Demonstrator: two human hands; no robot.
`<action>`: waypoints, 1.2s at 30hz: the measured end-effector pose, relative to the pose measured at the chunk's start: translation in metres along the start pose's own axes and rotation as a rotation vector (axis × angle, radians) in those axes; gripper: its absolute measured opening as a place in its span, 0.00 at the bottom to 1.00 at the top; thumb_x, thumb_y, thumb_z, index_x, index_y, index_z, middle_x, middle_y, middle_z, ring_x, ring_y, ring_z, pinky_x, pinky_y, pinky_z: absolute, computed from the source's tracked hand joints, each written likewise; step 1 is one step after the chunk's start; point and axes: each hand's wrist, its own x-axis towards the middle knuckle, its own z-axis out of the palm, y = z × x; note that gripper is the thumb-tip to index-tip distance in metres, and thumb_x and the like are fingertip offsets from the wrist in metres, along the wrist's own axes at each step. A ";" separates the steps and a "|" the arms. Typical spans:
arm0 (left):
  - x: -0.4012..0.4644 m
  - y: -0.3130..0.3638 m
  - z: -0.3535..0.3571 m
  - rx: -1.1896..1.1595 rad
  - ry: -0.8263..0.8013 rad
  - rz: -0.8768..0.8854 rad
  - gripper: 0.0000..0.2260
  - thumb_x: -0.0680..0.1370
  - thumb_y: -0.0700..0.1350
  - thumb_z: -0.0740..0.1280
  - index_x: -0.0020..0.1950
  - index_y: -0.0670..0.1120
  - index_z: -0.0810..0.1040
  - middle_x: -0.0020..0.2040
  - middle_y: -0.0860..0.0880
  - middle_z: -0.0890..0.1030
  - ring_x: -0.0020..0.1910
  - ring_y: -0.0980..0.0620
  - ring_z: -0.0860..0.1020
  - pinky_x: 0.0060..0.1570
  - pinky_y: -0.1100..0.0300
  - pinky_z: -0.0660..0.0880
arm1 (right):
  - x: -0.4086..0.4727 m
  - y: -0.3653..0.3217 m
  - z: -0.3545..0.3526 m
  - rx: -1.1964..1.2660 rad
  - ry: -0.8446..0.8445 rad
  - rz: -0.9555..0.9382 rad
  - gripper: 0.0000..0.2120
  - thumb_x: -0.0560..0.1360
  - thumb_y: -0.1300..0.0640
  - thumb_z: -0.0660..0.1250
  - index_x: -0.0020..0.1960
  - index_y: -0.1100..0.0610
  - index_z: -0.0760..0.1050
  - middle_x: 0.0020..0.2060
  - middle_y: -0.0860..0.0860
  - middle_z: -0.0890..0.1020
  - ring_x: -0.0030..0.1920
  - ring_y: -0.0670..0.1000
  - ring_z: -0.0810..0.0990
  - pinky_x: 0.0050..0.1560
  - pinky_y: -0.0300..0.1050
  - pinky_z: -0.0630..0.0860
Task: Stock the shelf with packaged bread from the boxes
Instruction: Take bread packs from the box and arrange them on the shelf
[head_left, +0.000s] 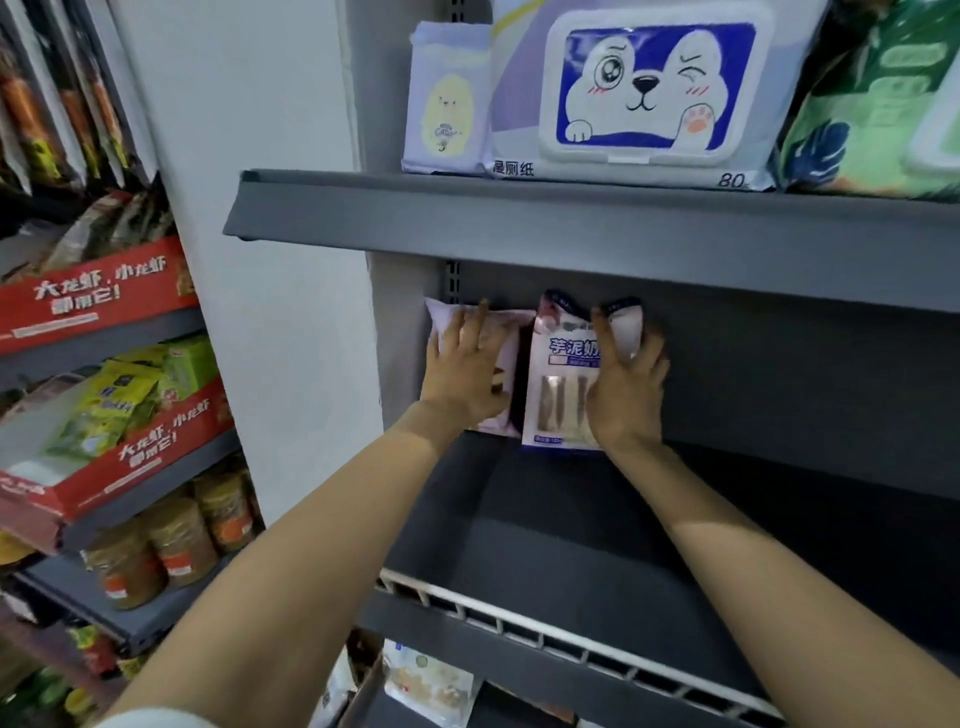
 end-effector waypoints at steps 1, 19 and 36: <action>0.001 -0.003 0.001 0.024 -0.043 0.020 0.40 0.72 0.51 0.68 0.77 0.58 0.48 0.79 0.48 0.44 0.77 0.43 0.43 0.73 0.40 0.48 | 0.000 -0.001 0.001 -0.116 -0.002 -0.033 0.39 0.76 0.59 0.65 0.77 0.45 0.45 0.74 0.62 0.45 0.75 0.64 0.47 0.72 0.63 0.57; 0.012 -0.021 0.000 -0.019 -0.086 0.113 0.40 0.72 0.50 0.71 0.77 0.55 0.50 0.78 0.50 0.50 0.77 0.44 0.46 0.73 0.41 0.56 | 0.060 -0.011 0.000 0.011 -0.363 -0.250 0.28 0.74 0.55 0.69 0.71 0.46 0.62 0.68 0.53 0.71 0.68 0.58 0.67 0.66 0.61 0.67; -0.009 -0.011 -0.019 -0.148 -0.022 -0.018 0.24 0.77 0.42 0.63 0.72 0.50 0.65 0.70 0.48 0.70 0.64 0.44 0.73 0.60 0.51 0.73 | 0.012 -0.032 -0.018 -0.256 -0.169 -0.366 0.36 0.76 0.51 0.65 0.77 0.51 0.50 0.73 0.52 0.59 0.74 0.54 0.55 0.75 0.55 0.46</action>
